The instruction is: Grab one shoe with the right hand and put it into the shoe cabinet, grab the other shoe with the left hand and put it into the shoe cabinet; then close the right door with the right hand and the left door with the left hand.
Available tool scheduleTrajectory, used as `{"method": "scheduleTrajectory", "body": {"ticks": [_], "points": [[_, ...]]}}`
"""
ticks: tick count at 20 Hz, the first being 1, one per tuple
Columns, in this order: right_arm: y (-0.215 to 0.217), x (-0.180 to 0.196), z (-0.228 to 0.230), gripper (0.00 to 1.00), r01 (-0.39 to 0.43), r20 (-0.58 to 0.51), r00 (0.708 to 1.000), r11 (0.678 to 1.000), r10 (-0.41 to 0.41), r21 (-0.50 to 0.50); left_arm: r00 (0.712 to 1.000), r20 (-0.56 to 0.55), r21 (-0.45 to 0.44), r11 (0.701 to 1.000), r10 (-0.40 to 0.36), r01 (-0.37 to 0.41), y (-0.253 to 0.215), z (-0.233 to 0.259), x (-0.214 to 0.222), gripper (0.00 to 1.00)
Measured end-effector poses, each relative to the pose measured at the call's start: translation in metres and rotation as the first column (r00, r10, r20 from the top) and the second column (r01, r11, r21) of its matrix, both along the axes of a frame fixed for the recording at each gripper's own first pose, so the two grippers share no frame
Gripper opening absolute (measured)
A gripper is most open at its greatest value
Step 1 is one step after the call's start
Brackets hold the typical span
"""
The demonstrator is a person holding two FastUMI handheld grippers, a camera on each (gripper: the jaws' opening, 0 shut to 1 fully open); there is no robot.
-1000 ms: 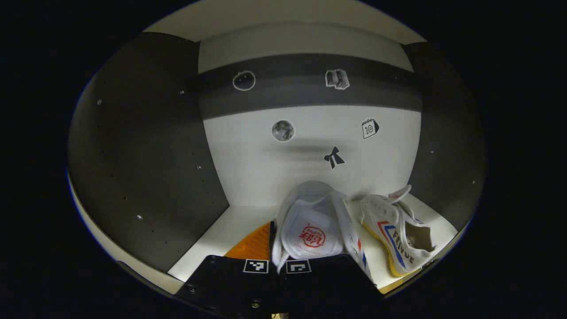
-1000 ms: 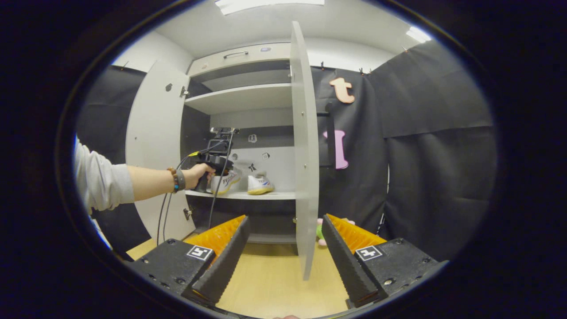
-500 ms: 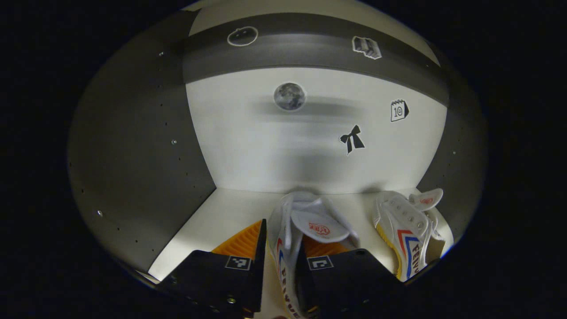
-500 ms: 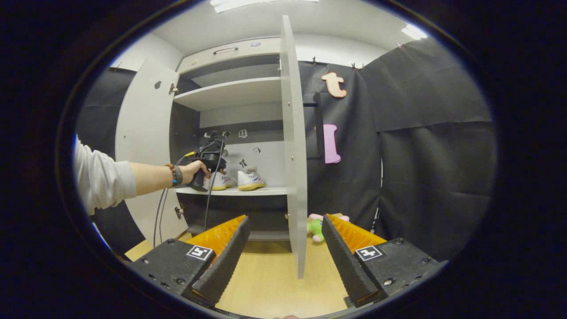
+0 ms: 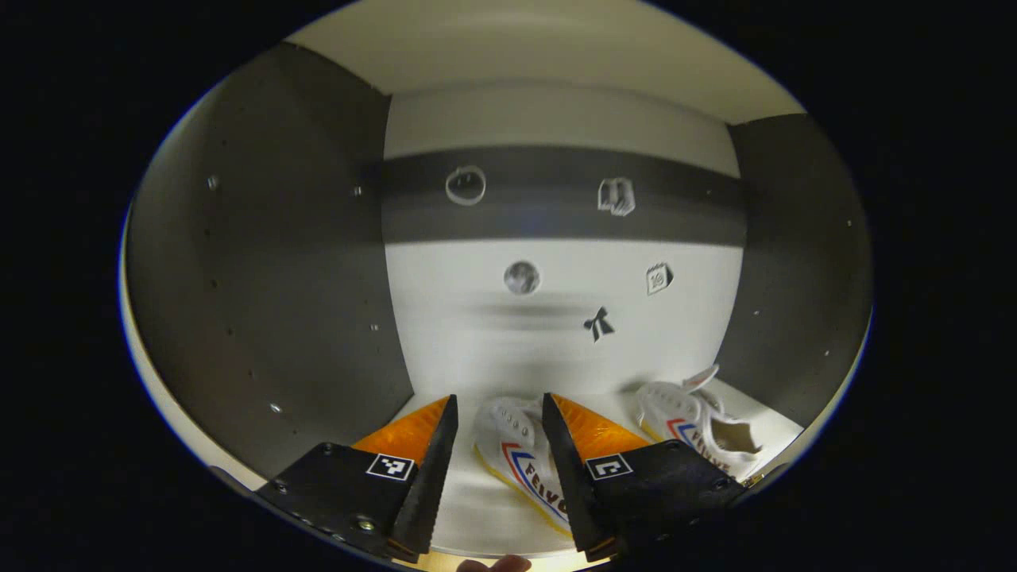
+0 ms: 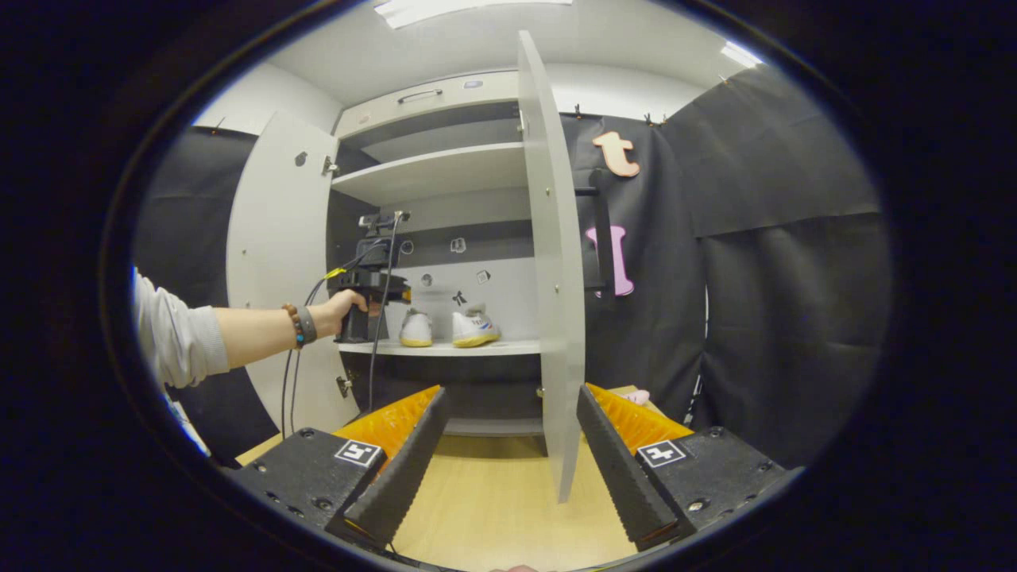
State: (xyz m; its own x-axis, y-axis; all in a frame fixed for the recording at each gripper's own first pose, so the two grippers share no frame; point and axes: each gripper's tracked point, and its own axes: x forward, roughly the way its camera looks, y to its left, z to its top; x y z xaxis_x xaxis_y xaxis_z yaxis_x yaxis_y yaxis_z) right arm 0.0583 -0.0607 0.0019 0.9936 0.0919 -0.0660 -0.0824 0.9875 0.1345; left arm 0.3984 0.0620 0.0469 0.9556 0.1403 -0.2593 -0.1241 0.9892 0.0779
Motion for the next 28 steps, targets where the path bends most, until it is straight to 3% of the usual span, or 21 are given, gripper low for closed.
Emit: {"method": "scheduleTrajectory", "body": {"ticks": [4,7,8,9,11,12,13,15,18,23,28], "points": [[0.001,-0.008,0.014,1.00,-0.005,0.047,0.999,1.000,0.005,-0.004,0.993,0.058,-0.058,0.992,-0.106,0.110,-0.040,0.025,-0.075,0.62],[-0.002,-0.012,0.027,1.00,-0.013,0.083,0.996,1.000,0.013,-0.006,0.963,0.174,-0.016,0.977,-0.207,0.213,-0.068,0.049,-0.160,0.62],[-0.003,-0.013,0.032,1.00,-0.012,0.094,0.995,1.000,0.013,-0.011,0.951,0.209,0.002,0.973,-0.228,0.232,-0.074,0.053,-0.186,0.53],[-0.003,-0.014,0.037,1.00,-0.011,0.108,0.994,1.000,0.012,-0.017,0.940,0.238,0.014,0.969,-0.243,0.247,-0.080,0.057,-0.216,0.62],[-0.006,-0.017,0.045,1.00,-0.006,0.132,0.991,0.999,0.010,-0.032,0.930,0.250,0.014,0.962,-0.268,0.273,-0.092,0.053,-0.279,0.61],[-0.009,-0.018,0.048,1.00,-0.001,0.140,0.990,0.999,0.007,-0.040,0.926,0.263,0.010,0.961,-0.269,0.277,-0.095,0.051,-0.307,0.60],[-0.011,-0.019,0.048,1.00,0.004,0.142,0.990,0.999,0.003,-0.048,0.922,0.290,0.005,0.964,-0.257,0.267,-0.095,0.051,-0.333,0.85],[-0.018,-0.021,0.046,1.00,0.019,0.136,0.991,0.998,-0.012,-0.056,0.925,0.314,-0.017,0.973,-0.213,0.230,-0.086,0.042,-0.371,0.80],[-0.034,-0.021,0.046,1.00,0.056,0.148,0.988,0.996,-0.045,-0.071,0.939,0.312,-0.061,0.983,-0.147,0.174,-0.074,0.017,-0.415,0.86],[-0.081,-0.005,0.057,1.00,0.140,0.174,0.977,0.987,-0.125,-0.074,0.962,0.265,0.001,0.998,-0.057,0.059,-0.045,-0.027,-0.451,0.90],[-0.127,0.029,0.064,1.00,0.222,0.182,0.962,0.971,-0.204,-0.089,0.958,0.280,-0.048,0.996,-0.058,0.074,-0.050,-0.028,-0.459,0.89]]}}
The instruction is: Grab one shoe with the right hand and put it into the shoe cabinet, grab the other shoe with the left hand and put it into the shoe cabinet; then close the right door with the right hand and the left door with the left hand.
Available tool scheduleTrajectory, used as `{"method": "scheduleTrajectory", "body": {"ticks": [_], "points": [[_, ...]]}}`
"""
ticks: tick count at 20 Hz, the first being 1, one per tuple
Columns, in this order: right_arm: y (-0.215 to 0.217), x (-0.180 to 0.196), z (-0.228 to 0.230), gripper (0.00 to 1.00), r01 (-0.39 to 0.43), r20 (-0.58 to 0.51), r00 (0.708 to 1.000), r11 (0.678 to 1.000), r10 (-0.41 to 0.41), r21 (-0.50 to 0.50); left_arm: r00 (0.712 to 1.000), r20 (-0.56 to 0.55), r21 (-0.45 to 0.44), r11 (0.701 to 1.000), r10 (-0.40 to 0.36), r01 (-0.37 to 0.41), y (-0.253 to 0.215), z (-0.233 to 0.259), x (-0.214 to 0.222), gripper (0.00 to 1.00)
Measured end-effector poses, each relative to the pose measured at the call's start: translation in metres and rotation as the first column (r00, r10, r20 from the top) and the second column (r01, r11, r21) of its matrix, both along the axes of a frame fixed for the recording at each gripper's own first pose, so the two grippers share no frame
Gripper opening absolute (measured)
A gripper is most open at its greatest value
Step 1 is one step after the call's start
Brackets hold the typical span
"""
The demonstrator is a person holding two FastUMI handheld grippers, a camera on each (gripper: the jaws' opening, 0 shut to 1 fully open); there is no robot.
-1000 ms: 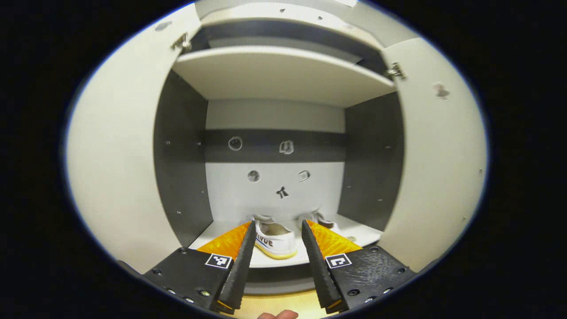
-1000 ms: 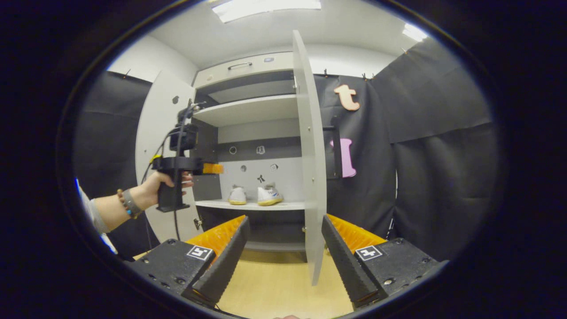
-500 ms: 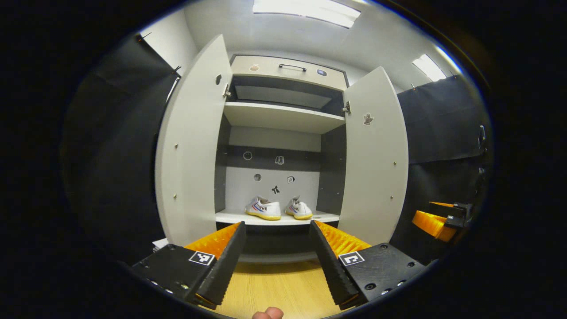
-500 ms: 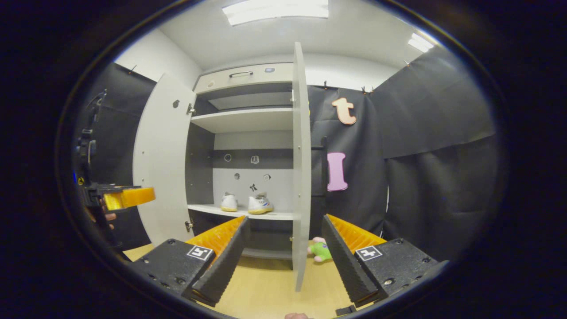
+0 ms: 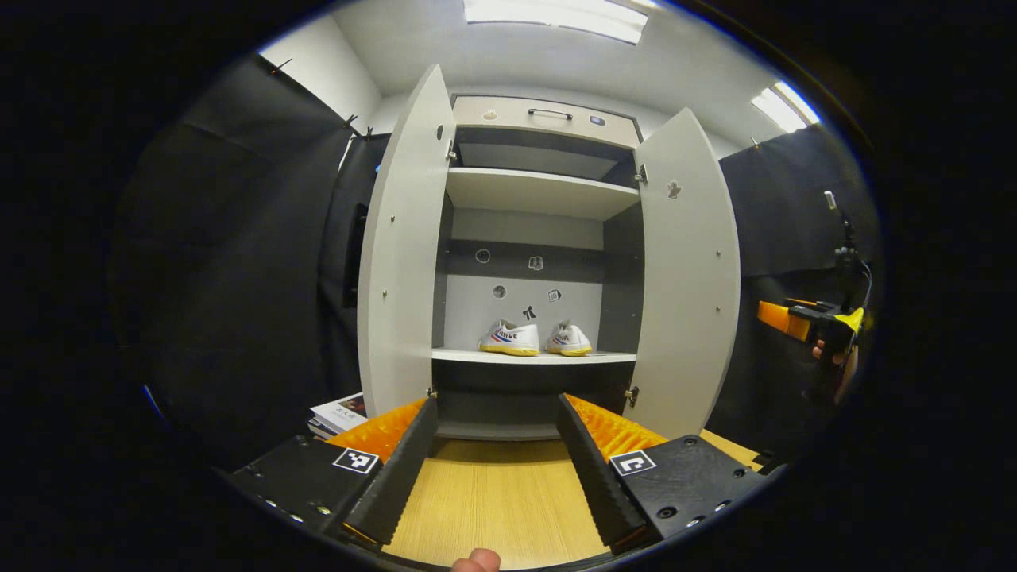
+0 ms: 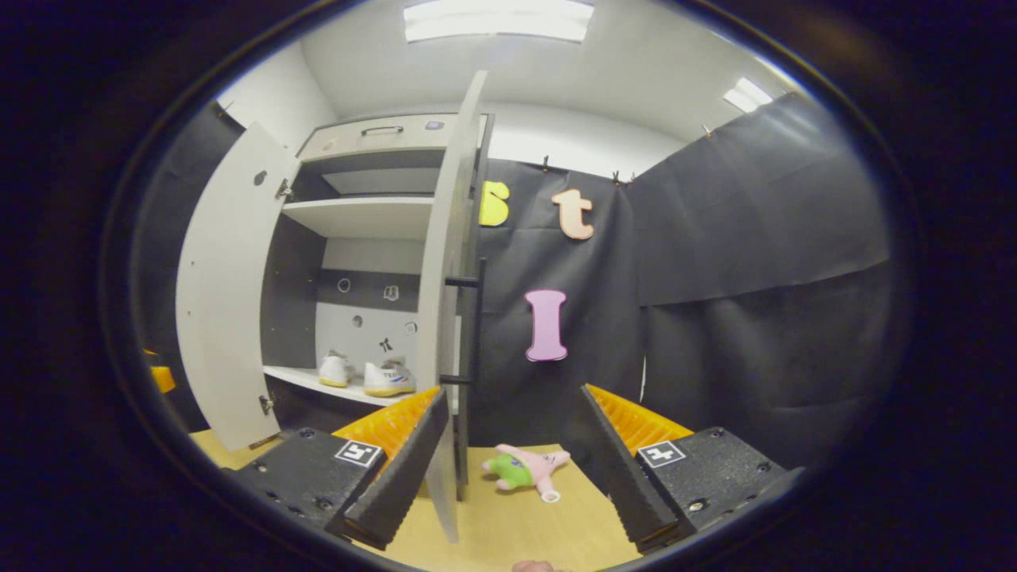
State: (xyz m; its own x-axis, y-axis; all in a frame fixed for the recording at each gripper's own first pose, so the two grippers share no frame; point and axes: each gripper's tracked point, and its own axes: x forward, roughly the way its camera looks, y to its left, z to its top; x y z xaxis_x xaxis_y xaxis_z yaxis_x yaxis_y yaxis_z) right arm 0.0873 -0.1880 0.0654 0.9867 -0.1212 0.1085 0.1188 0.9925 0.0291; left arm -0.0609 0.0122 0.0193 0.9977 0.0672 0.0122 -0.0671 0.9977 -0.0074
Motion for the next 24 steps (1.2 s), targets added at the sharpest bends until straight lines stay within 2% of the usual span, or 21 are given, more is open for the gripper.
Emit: {"method": "scheduleTrajectory", "body": {"ticks": [3,6,8,11,13,14,15,16,20,24], "points": [[-0.015,0.024,-0.009,1.00,0.007,-0.028,1.000,0.998,-0.005,0.063,1.000,0.013,0.017,1.000,0.015,-0.015,0.005,0.003,-0.002,0.90],[-0.027,0.042,-0.001,1.00,0.035,-0.018,0.999,0.996,-0.034,0.078,1.000,0.007,0.020,0.999,0.027,-0.027,0.009,0.000,-0.003,0.90],[-0.023,0.055,0.002,1.00,0.014,-0.019,1.000,0.996,-0.013,0.083,1.000,0.003,0.020,0.999,0.028,-0.028,0.010,-0.001,-0.003,0.90],[-0.016,0.061,0.004,0.99,0.013,-0.024,1.000,0.998,-0.012,0.054,0.999,0.000,0.026,0.999,0.032,-0.032,0.012,-0.003,-0.003,0.90],[-0.012,0.058,0.007,0.93,0.019,-0.023,1.000,1.000,-0.019,0.018,0.999,0.003,0.025,0.999,0.033,-0.033,0.014,-0.004,-0.003,0.90],[-0.010,0.057,0.007,0.97,0.021,-0.026,0.999,1.000,-0.021,0.016,0.999,0.003,0.023,0.999,0.032,-0.032,0.013,-0.004,-0.003,0.89],[-0.008,0.055,0.007,0.93,0.021,-0.028,0.999,0.999,-0.020,0.029,1.000,0.002,0.019,0.999,0.031,-0.031,0.013,-0.004,-0.001,0.90],[-0.005,0.055,0.007,0.97,0.022,-0.027,0.999,0.999,-0.021,0.046,1.000,0.004,0.016,0.999,0.031,-0.031,0.013,-0.004,-0.002,0.90],[0.022,0.055,0.005,0.97,-0.028,-0.016,0.999,0.994,0.030,0.108,1.000,0.000,0.014,1.000,0.025,-0.025,0.013,-0.007,0.000,0.90],[0.073,0.057,0.008,0.98,-0.098,-0.015,0.995,0.993,0.100,0.068,1.000,0.006,0.021,0.999,0.029,-0.029,0.015,-0.006,-0.001,0.90]]}}
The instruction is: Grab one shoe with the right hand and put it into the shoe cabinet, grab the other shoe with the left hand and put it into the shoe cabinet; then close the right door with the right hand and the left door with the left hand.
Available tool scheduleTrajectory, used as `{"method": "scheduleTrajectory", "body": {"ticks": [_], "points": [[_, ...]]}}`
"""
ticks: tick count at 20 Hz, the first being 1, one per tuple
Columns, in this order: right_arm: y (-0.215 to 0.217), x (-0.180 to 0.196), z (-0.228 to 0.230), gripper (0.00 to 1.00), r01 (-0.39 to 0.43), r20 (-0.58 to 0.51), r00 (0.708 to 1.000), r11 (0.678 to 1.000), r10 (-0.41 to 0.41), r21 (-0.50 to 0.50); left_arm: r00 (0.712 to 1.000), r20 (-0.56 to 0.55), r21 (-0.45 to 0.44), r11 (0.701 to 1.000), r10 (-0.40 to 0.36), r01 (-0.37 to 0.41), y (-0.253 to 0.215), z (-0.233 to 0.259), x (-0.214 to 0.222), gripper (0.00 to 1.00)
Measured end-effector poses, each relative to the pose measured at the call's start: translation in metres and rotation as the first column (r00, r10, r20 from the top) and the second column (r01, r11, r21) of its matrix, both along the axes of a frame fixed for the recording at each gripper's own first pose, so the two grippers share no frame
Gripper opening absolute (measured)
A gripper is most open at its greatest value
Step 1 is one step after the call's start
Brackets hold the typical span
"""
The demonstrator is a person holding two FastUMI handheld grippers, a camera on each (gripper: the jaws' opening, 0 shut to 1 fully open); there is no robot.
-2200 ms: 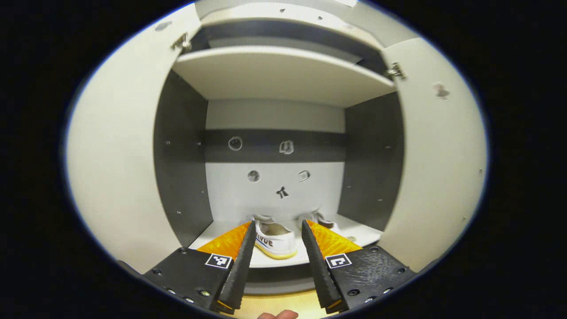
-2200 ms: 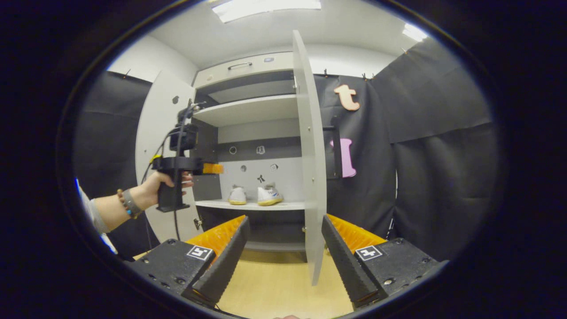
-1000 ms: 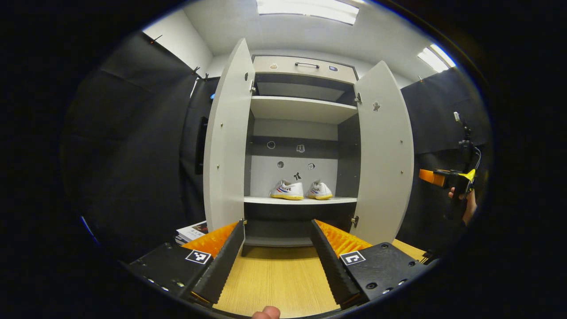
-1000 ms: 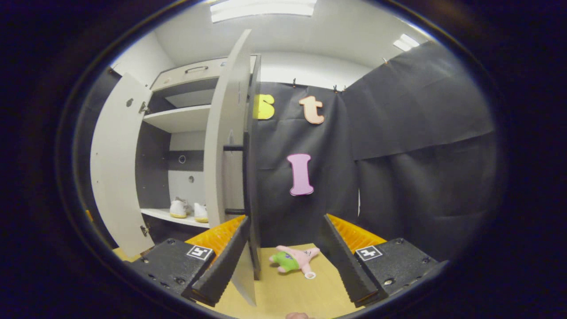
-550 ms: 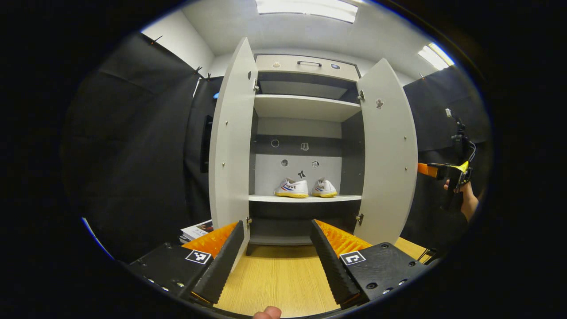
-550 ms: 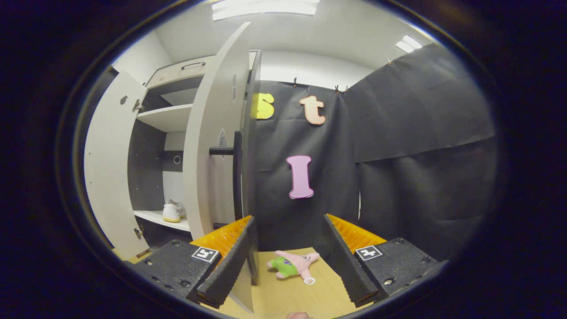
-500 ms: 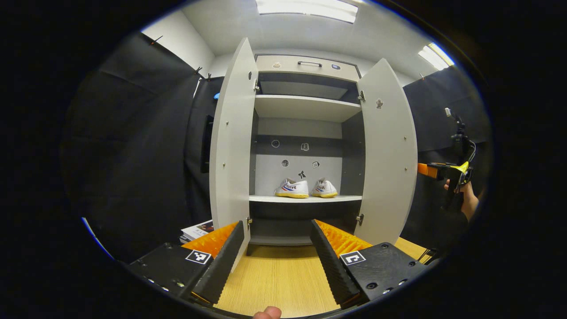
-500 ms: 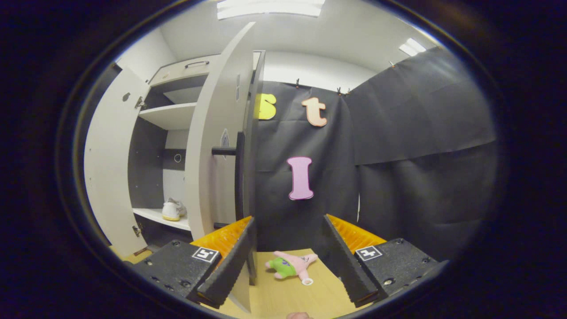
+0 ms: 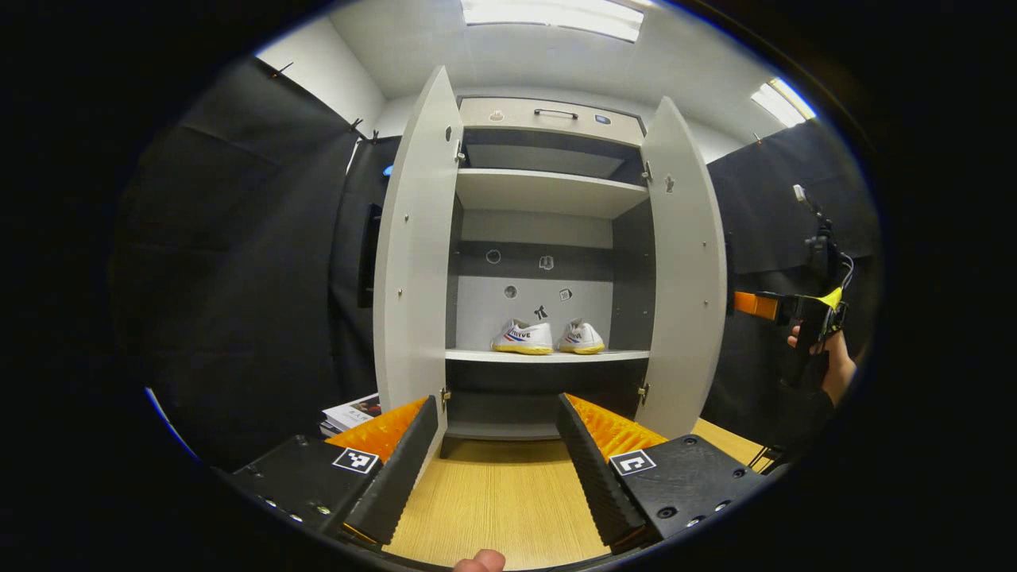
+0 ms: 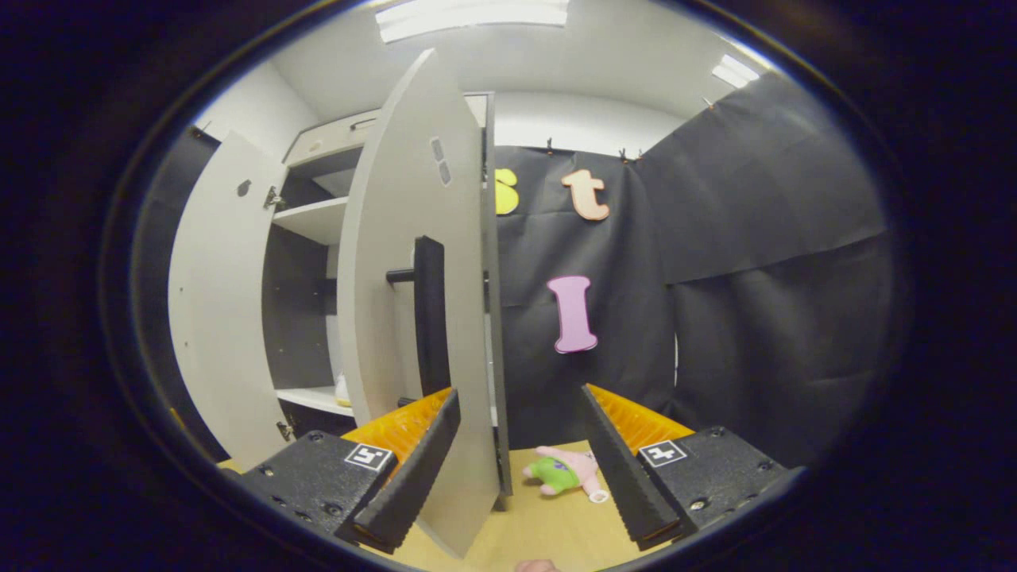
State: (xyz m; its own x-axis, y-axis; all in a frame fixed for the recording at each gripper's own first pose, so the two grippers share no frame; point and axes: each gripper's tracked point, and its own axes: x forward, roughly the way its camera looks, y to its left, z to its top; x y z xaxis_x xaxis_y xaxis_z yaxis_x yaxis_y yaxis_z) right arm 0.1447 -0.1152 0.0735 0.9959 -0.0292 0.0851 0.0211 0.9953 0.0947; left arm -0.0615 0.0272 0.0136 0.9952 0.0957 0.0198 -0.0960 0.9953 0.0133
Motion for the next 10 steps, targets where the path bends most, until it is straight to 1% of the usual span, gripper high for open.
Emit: {"method": "scheduleTrajectory", "body": {"ticks": [2,5,8,9,10], "points": [[0.033,0.008,0.001,0.98,-0.057,-0.003,0.998,0.998,0.057,0.002,1.000,-0.001,0.001,1.000,0.010,-0.010,0.005,-0.002,-0.003,0.90],[0.083,0.034,0.004,0.98,-0.138,-0.010,0.990,0.990,0.138,0.029,0.999,-0.003,0.000,0.999,0.040,-0.040,0.018,-0.004,-0.009,0.90],[0.114,0.056,0.011,0.98,-0.162,-0.009,0.987,0.987,0.163,0.014,0.997,-0.010,-0.006,0.997,0.072,-0.072,0.033,-0.008,-0.017,0.90],[0.119,0.056,0.016,0.98,-0.166,0.000,0.986,0.986,0.166,0.006,0.996,-0.015,-0.004,0.996,0.084,-0.084,0.038,-0.008,-0.020,0.90],[0.118,0.052,0.020,0.98,-0.153,0.010,0.988,0.988,0.153,-0.009,0.995,-0.016,-0.002,0.995,0.099,-0.099,0.045,-0.009,-0.024,0.90]]}}
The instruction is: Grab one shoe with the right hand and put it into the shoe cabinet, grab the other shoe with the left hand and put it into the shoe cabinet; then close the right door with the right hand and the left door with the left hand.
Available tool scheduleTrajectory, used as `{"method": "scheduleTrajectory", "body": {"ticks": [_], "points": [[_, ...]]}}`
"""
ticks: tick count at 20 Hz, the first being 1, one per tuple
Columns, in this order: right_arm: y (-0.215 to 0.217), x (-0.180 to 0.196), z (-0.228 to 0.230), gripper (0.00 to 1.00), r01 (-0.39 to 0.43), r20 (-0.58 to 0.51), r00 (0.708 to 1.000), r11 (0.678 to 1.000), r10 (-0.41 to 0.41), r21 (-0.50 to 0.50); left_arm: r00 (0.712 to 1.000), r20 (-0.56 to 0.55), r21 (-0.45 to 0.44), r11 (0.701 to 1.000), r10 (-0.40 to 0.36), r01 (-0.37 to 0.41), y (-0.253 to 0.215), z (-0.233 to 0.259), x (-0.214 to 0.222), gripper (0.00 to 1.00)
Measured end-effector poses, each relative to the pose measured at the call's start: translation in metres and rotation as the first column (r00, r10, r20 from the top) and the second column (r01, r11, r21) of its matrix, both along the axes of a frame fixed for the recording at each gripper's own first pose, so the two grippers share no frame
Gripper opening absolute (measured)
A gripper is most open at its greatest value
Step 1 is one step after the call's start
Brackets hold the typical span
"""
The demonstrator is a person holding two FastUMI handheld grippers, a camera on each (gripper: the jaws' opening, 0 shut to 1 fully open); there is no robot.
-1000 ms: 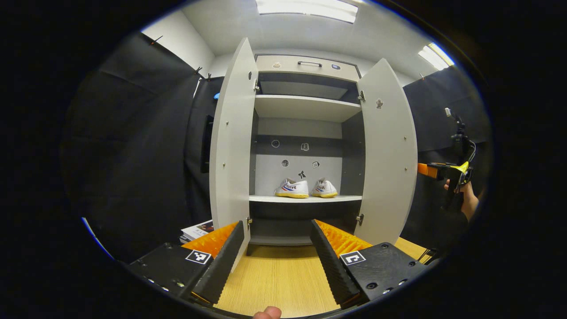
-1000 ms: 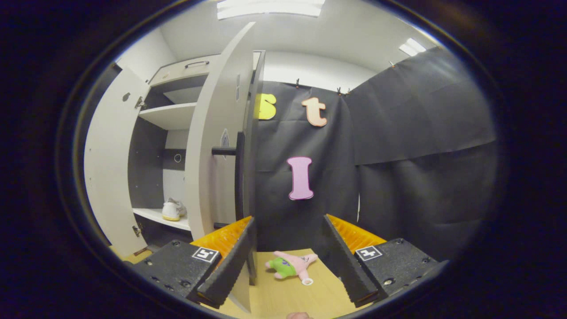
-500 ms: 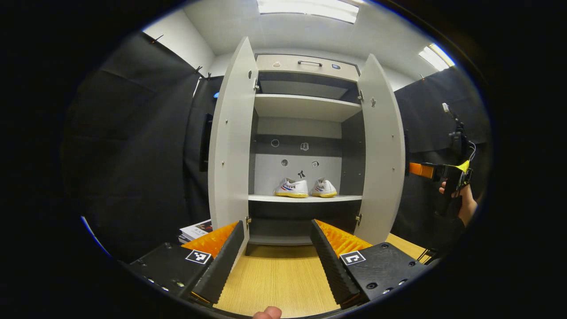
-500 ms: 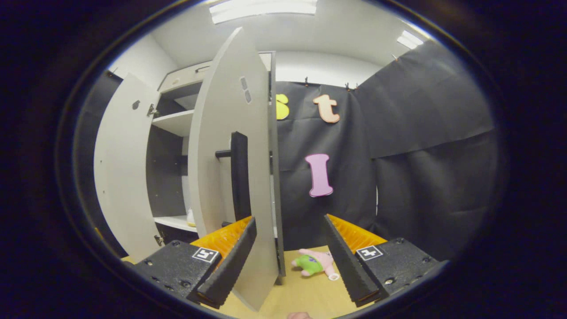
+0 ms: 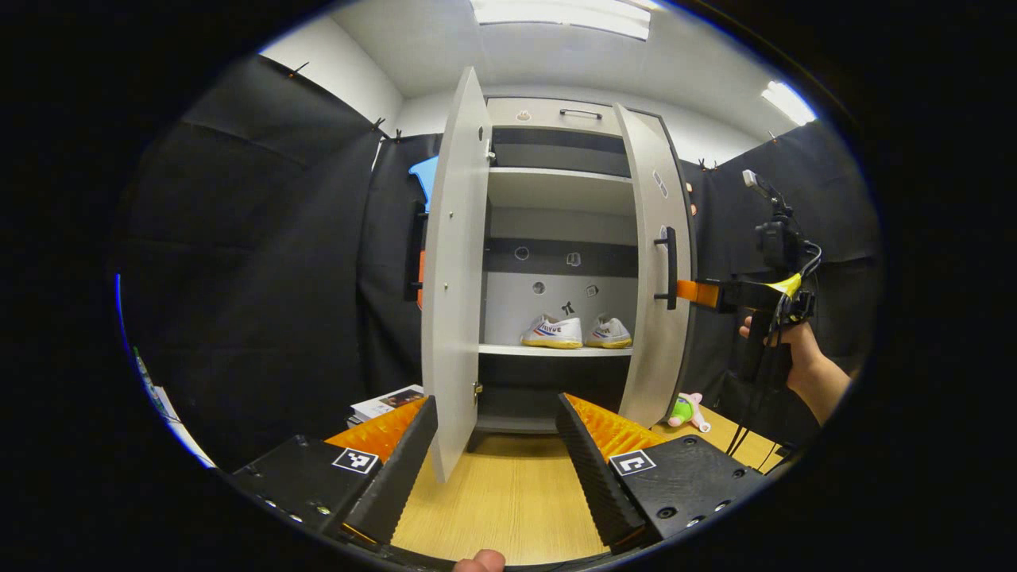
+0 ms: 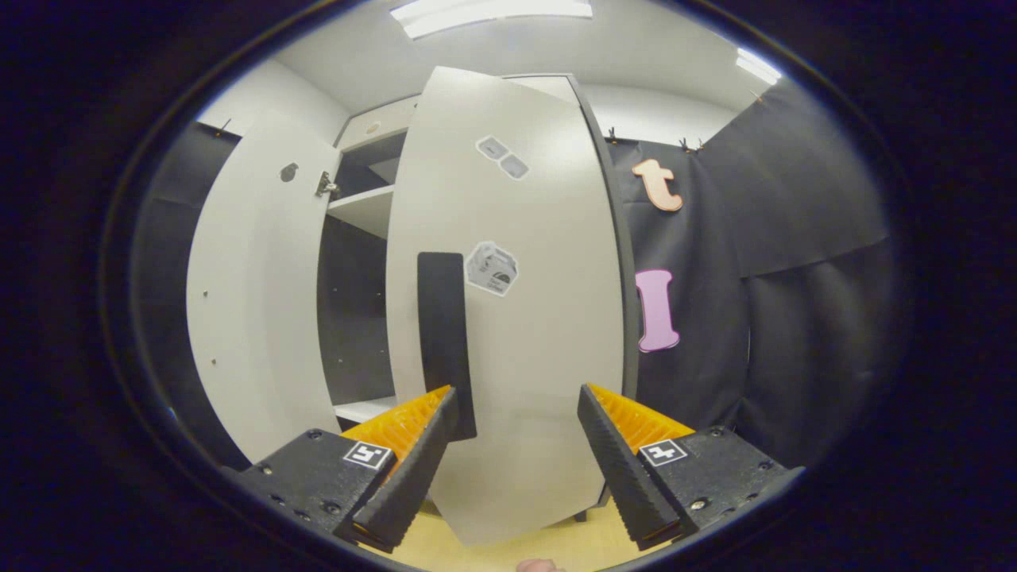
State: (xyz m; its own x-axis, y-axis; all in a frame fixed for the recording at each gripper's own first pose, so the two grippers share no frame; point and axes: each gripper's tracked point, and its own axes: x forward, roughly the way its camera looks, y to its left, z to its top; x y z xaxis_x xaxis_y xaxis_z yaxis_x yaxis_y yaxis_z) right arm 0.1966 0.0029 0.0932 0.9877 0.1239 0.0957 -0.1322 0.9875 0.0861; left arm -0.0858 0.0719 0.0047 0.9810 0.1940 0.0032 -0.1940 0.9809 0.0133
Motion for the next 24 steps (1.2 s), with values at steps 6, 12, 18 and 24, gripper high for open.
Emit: {"method": "scheduleTrajectory", "body": {"ticks": [6,12,18,24], "points": [[-0.013,-0.082,-0.013,0.98,-0.046,-0.033,0.998,0.998,0.045,-0.045,0.998,-0.012,-0.026,0.998,0.065,-0.065,0.041,-0.004,-0.004,0.90],[-0.059,-0.166,-0.064,0.98,-0.030,-0.115,0.993,0.999,0.031,0.013,0.981,0.011,0.029,0.980,0.196,-0.196,0.126,0.019,0.018,0.90],[-0.077,-0.188,-0.062,0.98,0.011,-0.085,0.996,1.000,-0.014,-0.028,0.981,-0.014,0.023,0.980,0.195,-0.195,0.200,0.041,0.096,0.90],[-0.077,-0.189,-0.065,0.98,0.018,-0.092,0.996,1.000,-0.020,-0.015,0.980,-0.006,-0.009,0.980,0.198,-0.198,0.216,0.056,0.131,0.90]]}}
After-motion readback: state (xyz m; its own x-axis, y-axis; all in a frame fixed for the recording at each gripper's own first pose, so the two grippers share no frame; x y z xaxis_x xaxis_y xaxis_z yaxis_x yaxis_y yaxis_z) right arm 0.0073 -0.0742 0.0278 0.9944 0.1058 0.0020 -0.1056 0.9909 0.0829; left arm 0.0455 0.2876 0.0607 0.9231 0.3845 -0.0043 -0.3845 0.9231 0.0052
